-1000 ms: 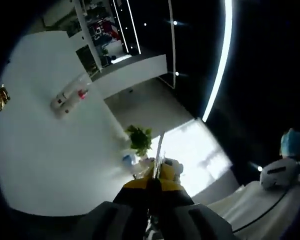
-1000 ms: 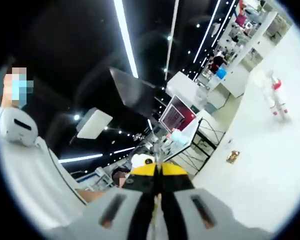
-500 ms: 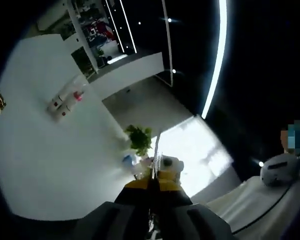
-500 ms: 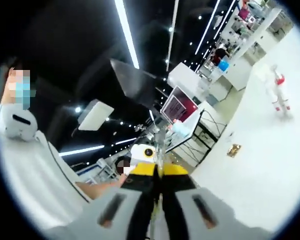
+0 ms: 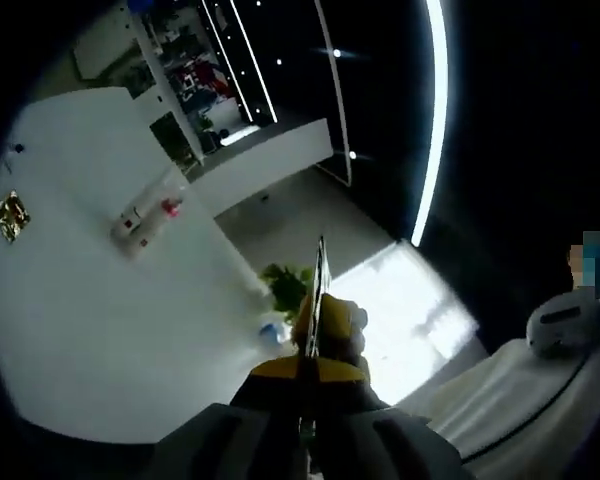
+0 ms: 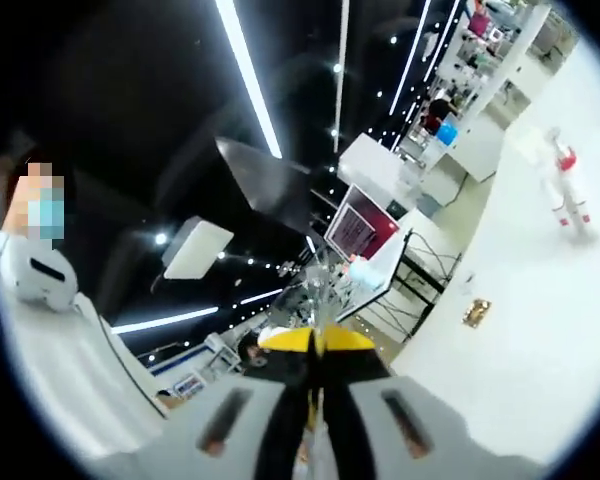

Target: Arrange the skincare products in the storage area until every visible bottle or jar stands upright without overlapping.

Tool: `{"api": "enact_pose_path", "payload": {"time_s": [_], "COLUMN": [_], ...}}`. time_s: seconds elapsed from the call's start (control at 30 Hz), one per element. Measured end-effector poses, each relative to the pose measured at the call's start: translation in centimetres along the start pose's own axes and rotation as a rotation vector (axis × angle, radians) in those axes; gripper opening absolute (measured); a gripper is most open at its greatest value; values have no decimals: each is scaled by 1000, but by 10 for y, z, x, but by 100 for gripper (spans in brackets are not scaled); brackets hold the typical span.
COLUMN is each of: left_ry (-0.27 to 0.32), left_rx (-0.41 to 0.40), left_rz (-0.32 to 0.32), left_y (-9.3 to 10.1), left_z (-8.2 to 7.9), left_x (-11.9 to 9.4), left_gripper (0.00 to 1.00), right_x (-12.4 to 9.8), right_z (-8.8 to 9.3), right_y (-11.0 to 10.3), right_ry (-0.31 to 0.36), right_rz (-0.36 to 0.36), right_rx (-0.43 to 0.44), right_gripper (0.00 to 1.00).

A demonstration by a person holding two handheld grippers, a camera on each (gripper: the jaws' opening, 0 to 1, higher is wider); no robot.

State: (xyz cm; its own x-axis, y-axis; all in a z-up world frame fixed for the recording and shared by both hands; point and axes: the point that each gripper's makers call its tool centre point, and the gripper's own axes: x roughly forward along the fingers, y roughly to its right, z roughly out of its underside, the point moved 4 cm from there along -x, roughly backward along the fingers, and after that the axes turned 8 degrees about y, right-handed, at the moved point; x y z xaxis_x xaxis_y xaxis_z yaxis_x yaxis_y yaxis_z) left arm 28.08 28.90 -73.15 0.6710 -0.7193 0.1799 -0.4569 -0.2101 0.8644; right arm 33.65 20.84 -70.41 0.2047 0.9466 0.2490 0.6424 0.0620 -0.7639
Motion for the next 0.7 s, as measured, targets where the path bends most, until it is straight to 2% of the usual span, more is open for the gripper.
{"api": "enact_pose_path", "payload": {"time_s": [0.07,0.13,0.2,0.3,0.43,0.53,0.6,0.7], "left_ry": [16,29,71,86,77,69,62,50], "left_rx": [22,20,54,52,56,59,50,48], "left_rz": [-10,-15,-17,-16,-27,-45,-59,-92], "left_y": [-2,-3,-7,-12,-17,-22,-25,-31], "left_z": [-5,-9,-20,-29,-44,-55,-61,-67], "left_x": [-2,-2,-1,1,7,10,11,17], "left_gripper": [2,1,1,1,1,1,1,1], "right_x": [6,9,11,8,-6,-18,-35,-59], "right_z": [-1,1,1,3,9,10,14,18], "right_y": [-1,1,4,8,31,42,52,62], "right_ry": [-7,-42,-64,-83,-104,-86,-97,-79], "right_rz": [-11,2,21,36,131,202,276,356], "right_rx": [-27,-69,-135,-153,-206,-272,-351,-380], "right_gripper": [4,13,21,22,27,31,33,36]}}
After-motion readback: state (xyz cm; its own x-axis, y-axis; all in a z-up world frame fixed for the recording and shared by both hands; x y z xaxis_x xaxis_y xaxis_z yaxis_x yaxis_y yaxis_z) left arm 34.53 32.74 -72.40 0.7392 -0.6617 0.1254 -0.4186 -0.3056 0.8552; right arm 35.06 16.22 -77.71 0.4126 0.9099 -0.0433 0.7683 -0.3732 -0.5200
